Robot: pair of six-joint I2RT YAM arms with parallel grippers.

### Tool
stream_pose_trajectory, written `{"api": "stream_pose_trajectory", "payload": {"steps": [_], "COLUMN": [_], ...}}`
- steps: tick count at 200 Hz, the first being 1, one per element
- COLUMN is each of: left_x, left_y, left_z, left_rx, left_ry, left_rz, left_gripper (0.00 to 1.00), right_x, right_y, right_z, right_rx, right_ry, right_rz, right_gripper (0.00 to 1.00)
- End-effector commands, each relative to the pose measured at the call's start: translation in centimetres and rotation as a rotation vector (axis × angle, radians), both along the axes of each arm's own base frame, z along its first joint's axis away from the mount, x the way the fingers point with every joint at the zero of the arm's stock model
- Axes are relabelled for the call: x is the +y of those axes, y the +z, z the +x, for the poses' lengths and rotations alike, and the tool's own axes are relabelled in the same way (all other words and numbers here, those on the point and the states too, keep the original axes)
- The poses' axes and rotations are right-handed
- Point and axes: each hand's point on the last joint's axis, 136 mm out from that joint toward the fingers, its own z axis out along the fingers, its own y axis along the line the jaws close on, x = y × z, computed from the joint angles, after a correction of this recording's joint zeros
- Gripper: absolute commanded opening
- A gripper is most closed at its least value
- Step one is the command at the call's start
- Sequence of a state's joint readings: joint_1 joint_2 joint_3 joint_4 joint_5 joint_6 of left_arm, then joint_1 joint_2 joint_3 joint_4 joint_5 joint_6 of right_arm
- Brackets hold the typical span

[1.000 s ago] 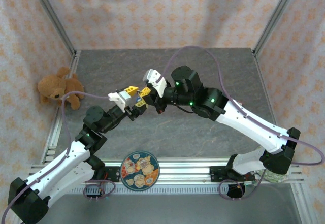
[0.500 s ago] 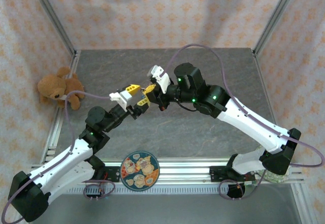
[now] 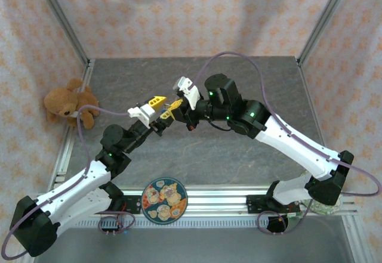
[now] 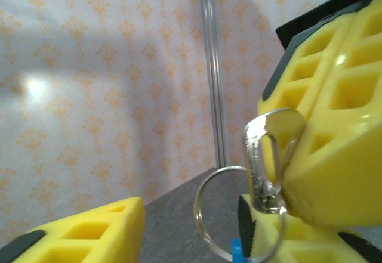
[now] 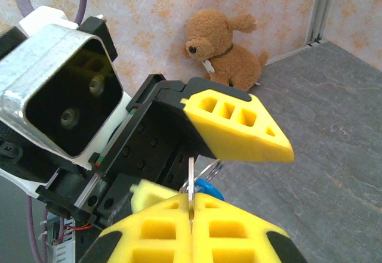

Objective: Remove the keys from the keyring

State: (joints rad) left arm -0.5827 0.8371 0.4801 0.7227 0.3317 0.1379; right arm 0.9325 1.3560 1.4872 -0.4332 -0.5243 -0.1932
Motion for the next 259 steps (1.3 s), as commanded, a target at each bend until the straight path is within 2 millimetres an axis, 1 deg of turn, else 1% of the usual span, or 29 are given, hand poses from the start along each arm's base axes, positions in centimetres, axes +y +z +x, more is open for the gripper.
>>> {"api": "stream_pose_trajectory", "payload": {"steps": [1,23,33,56,80,95,107,146,177,213,239,250,252,259], "left_x": [0.5,0.5,0.6,0.4,0.1,-0.1,-0.2,-0.2,-0.1,-0.2,-0.5,-0.5,-0.6,-0.6], "left_y": [3.0,3.0,3.0,3.0,3.2,3.2,3.3,3.1,2.9,2.8,2.5,2.4,2.4,2.3], "left_z": [-0.8,-0.9,-0.9,-1.0,-1.0,-1.0,-1.0,-0.9,-1.0,-1.1,-1.1,-1.2,-1.2,-1.2], "left_rx": [-0.082,-0.079,-0.079,-0.072,-0.076,-0.077,-0.076,-0.061,-0.045,-0.004,0.047,0.051,0.051,0.053], "left_ry": [0.009,0.010,0.008,-0.002,-0.010,-0.021,-0.025,-0.022,-0.023,-0.035,-0.049,-0.057,-0.058,-0.059], "left_rz": [-0.034,-0.033,-0.033,-0.023,-0.017,-0.006,-0.003,0.006,0.014,0.034,0.058,0.060,0.062,0.064], "left_gripper": [0.39,0.37,0.33,0.34,0.30,0.20,0.18,0.00,0.00,0.00,0.00,0.00,0.00,0.00], "right_x": [-0.2,-0.6,-0.7,-0.7,-0.9,-0.9,-0.9,-1.5,-2.1,-2.5,-3.1,-3.0,-3.4,-3.7], "right_y": [2.4,2.6,2.7,2.7,2.8,2.9,2.9,3.2,3.4,2.7,2.6,1.5,2.0,2.0], "right_z": [0.2,0.6,0.7,0.6,0.7,0.6,0.6,0.9,1.0,1.2,0.5,0.6,0.2,-0.3], "right_rx": [-0.009,0.001,0.002,0.006,0.004,0.002,0.001,-0.005,-0.030,-0.068,-0.158,-0.196,-0.218,-0.260], "right_ry": [-0.006,-0.020,-0.024,-0.020,-0.025,-0.022,-0.024,-0.043,-0.053,-0.059,-0.036,-0.023,-0.018,0.005], "right_rz": [0.068,0.083,0.085,0.089,0.097,0.103,0.103,0.121,0.140,0.126,0.146,0.132,0.143,0.141], "right_gripper": [0.00,0.00,0.00,0.00,0.00,0.00,0.00,0.00,0.00,0.00,0.00,0.00,0.00,0.00]}}
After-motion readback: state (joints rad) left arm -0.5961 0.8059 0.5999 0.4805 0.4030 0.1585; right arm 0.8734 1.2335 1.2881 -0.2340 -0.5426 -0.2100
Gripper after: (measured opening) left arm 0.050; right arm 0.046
